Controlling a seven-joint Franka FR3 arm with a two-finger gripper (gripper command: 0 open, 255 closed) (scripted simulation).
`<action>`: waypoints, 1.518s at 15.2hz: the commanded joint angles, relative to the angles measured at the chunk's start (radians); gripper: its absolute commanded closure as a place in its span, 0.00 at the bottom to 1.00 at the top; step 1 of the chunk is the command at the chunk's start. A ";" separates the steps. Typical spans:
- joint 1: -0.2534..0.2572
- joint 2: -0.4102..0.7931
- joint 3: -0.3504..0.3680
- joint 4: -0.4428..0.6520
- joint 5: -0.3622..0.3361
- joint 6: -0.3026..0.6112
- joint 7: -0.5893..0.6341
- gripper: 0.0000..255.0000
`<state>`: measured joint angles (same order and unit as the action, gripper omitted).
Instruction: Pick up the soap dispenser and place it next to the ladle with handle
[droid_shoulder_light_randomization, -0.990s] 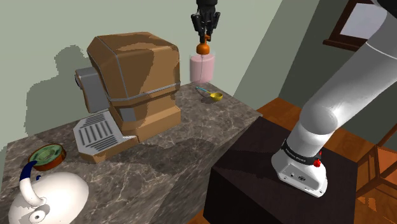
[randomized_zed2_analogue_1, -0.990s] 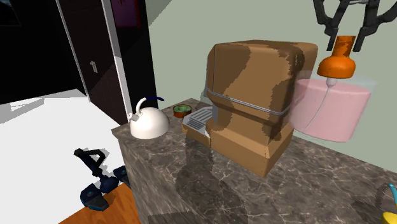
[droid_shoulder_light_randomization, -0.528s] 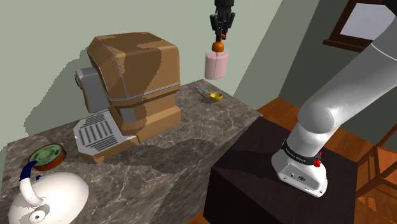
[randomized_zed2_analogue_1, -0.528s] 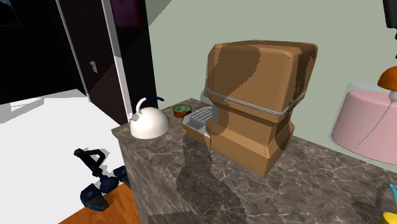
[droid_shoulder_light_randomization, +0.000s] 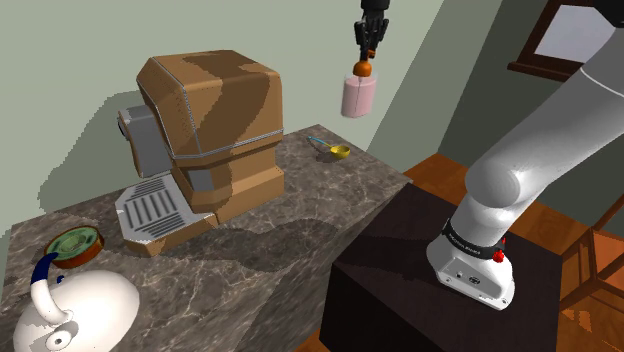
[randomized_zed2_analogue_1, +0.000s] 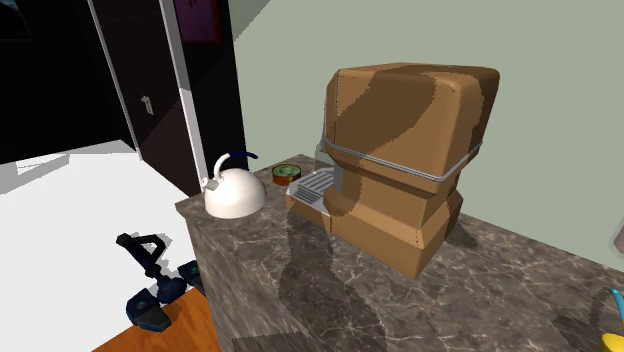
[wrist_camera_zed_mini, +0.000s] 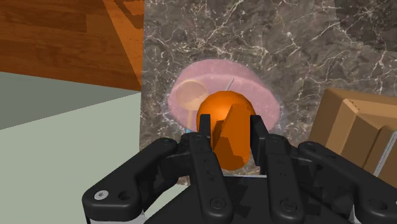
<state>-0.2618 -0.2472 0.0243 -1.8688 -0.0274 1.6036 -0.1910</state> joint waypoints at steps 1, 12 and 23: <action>-0.003 -0.005 -0.005 -0.025 -0.001 0.021 -0.008 1.00; -0.003 -0.017 -0.006 -0.186 -0.002 0.169 -0.004 1.00; -0.003 -0.002 -0.006 -0.319 -0.003 0.318 0.000 1.00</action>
<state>-0.2639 -0.2526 0.0198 -2.1783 -0.0302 1.9072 -0.1895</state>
